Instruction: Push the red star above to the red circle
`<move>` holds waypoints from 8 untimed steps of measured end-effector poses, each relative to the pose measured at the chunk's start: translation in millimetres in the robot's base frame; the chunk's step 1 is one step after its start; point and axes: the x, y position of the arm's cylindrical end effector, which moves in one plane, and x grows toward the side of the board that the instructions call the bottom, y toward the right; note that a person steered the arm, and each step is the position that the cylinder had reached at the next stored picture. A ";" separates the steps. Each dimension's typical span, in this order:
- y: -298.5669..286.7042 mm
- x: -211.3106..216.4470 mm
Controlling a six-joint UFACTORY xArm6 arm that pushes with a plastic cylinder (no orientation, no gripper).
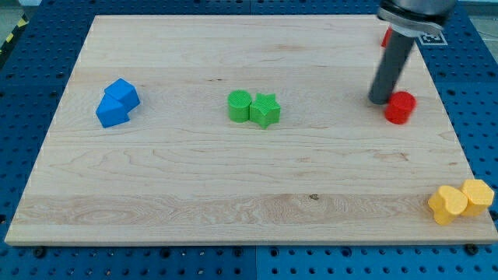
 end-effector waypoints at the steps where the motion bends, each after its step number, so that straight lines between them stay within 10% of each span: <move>1: 16.2 15.1; 5: -47.1 -40.5; 8: -122.0 -197.7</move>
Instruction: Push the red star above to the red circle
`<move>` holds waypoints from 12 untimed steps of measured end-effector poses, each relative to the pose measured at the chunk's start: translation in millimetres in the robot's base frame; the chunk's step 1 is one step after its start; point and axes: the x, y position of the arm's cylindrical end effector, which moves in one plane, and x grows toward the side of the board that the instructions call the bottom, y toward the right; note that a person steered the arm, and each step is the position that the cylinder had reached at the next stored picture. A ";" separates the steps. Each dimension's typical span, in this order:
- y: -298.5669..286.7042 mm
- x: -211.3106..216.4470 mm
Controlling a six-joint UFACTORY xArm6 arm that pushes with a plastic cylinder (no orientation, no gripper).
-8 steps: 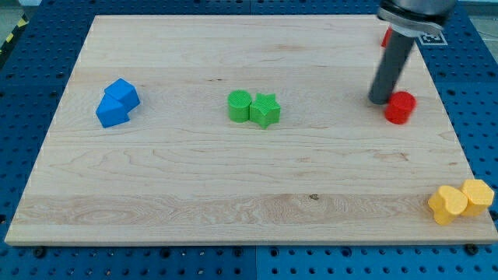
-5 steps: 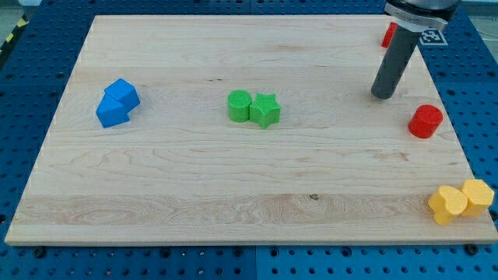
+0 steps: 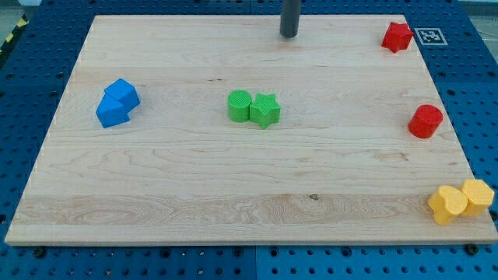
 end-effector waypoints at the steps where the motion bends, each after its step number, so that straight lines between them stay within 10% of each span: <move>1: 74.7 -27.1; 4: 179.7 46.2; 8: 179.7 149.0; 12: 138.3 145.3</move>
